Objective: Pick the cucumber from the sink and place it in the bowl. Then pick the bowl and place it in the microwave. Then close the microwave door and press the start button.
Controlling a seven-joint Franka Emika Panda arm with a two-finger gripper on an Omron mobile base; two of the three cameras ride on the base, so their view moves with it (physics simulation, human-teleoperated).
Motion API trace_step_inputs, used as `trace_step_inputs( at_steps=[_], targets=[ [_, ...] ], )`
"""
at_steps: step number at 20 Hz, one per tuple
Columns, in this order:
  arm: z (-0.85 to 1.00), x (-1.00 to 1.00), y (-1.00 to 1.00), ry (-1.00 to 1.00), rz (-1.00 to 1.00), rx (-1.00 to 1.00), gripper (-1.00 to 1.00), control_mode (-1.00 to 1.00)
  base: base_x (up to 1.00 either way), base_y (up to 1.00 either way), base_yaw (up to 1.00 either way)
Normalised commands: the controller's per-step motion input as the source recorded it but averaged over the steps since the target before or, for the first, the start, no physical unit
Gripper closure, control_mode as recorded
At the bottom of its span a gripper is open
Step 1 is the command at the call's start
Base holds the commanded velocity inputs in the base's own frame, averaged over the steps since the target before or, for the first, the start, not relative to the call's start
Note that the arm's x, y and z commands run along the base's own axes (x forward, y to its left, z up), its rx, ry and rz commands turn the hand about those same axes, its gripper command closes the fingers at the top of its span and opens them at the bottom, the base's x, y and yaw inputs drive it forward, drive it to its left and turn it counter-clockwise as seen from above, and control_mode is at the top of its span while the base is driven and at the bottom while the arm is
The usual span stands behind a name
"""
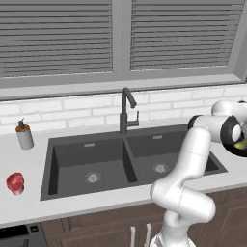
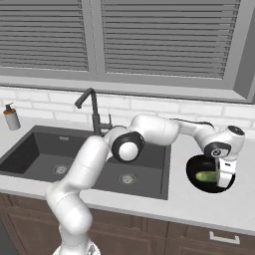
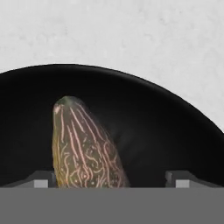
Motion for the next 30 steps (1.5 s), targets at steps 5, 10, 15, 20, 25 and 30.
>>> trace_step_inputs(
  at_steps=[5,10,15,20,25,30],
  targets=[
    [0.58,-0.52,0.10,-0.05,-0.09,0.00,-1.00,-1.00,0.00,0.00,0.00],
    [0.59,-0.61,0.03,-0.06,-0.08,0.00,-1.00,-1.00,0.00,0.00,0.00],
    [0.09,-0.56,0.15,-0.01,-0.08,0.00,-1.00,-1.00,0.00,0.00,0.00],
    [-0.04,-0.11,0.21,0.00,-0.04,0.00,-1.00,-1.00,0.00,0.00,0.00],
    [-0.19,0.03,0.14,0.00,0.00,0.00,-1.00,-1.00,0.00,0.00,0.00],
    [-0.37,0.01,0.01,0.00,0.00,0.00,-1.00,-1.00,0.00,0.00,0.00]
  ],
)
